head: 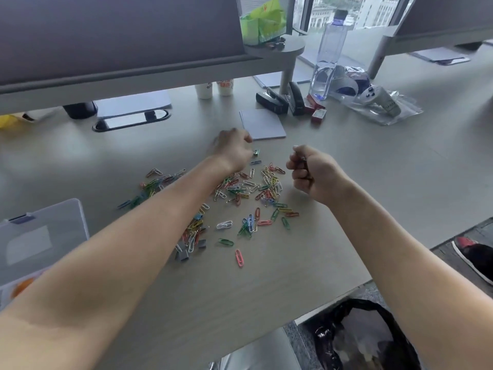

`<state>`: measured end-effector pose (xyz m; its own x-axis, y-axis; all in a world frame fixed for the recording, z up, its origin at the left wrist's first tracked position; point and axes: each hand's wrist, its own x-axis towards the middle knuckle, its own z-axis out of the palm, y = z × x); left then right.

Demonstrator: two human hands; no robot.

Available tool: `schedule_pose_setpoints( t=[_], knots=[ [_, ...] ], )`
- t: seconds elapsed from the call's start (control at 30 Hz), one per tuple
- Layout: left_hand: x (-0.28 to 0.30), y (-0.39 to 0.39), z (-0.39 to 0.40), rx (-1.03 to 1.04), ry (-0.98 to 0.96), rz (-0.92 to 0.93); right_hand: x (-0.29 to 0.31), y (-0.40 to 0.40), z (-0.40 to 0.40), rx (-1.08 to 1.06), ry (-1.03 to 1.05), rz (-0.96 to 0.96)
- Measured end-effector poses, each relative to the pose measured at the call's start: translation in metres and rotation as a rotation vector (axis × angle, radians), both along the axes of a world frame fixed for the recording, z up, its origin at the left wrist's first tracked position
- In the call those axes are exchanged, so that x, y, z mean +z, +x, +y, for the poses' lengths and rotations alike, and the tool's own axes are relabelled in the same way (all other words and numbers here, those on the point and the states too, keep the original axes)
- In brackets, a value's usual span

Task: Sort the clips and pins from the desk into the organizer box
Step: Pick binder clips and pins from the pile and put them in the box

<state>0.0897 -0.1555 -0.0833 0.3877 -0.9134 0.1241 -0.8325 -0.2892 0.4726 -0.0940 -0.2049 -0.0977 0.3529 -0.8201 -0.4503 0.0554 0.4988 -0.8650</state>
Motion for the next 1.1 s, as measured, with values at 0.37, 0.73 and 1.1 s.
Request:
schedule_pose_setpoints(
  t=[0.37, 0.73, 1.1],
  knots=[
    [-0.012, 0.0, -0.023, -0.093, 0.054, -0.123, -0.005, 0.002, 0.002, 0.007, 0.018, -0.014],
    [0.019, -0.012, 0.028, 0.274, -0.285, 0.741, 0.008, 0.003, 0.036, 0.023, 0.054, -0.134],
    [0.027, -0.024, 0.183, 0.429, -0.519, 1.682, 0.016, 0.025, 0.119, 0.144, -0.058, -0.084]
  ],
)
